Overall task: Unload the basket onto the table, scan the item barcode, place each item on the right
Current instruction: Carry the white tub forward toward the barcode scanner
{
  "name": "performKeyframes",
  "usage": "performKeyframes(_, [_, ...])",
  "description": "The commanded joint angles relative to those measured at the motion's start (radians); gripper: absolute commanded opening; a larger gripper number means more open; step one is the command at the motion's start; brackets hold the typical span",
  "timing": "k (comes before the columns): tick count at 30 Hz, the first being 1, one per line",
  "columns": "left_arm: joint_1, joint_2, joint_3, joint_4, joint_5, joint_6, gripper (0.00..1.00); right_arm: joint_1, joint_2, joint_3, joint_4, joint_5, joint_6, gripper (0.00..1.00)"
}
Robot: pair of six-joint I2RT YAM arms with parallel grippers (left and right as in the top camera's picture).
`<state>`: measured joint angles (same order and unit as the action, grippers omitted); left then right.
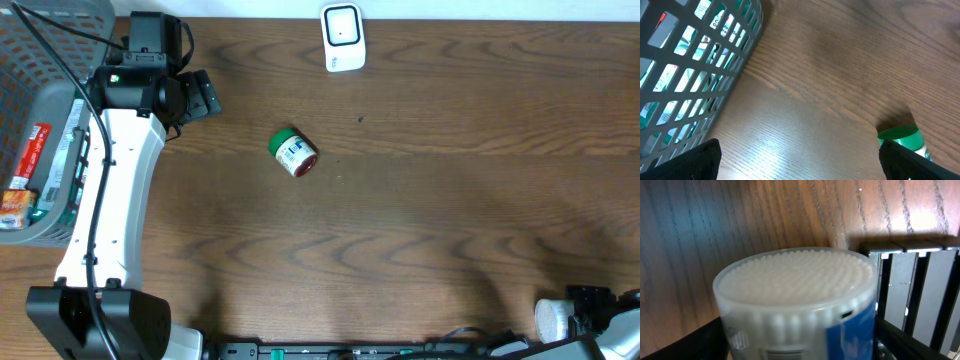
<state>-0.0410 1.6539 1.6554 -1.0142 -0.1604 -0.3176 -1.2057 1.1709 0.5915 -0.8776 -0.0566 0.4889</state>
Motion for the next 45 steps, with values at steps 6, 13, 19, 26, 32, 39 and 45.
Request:
performKeyframes(6, [0.003, -0.003, -0.006, -0.002, -0.006, 0.002, 0.98, 0.116, 0.006, -0.006, 0.032, -0.113, -0.078, 0.71])
performKeyframes(13, [0.003, -0.003, -0.006, -0.002, -0.006, 0.002, 0.98, 0.388, 0.006, -0.006, 0.099, -0.113, 0.018, 0.67])
performKeyframes(19, [0.003, -0.003, -0.006, -0.002, -0.006, 0.002, 0.98, 0.712, 0.018, -0.003, 0.209, -0.113, 0.174, 0.67])
performKeyframes(26, [0.003, -0.003, -0.006, -0.002, -0.006, 0.002, 0.98, 1.03, 0.173, 0.039, 0.345, -0.113, 0.328, 0.63])
performKeyframes(32, [0.003, -0.003, -0.006, -0.002, -0.006, 0.002, 0.98, 1.25, 0.411, 0.29, 0.26, -0.105, 0.333, 0.63])
performKeyframes(39, [0.003, -0.003, -0.006, -0.002, -0.006, 0.002, 0.98, 1.454, 0.619, 0.524, 0.194, -0.102, 0.281, 0.63])
performKeyframes(45, [0.003, -0.003, -0.006, -0.002, -0.006, 0.002, 0.98, 1.6, 0.686, 0.612, 0.196, -0.102, 0.211, 0.63])
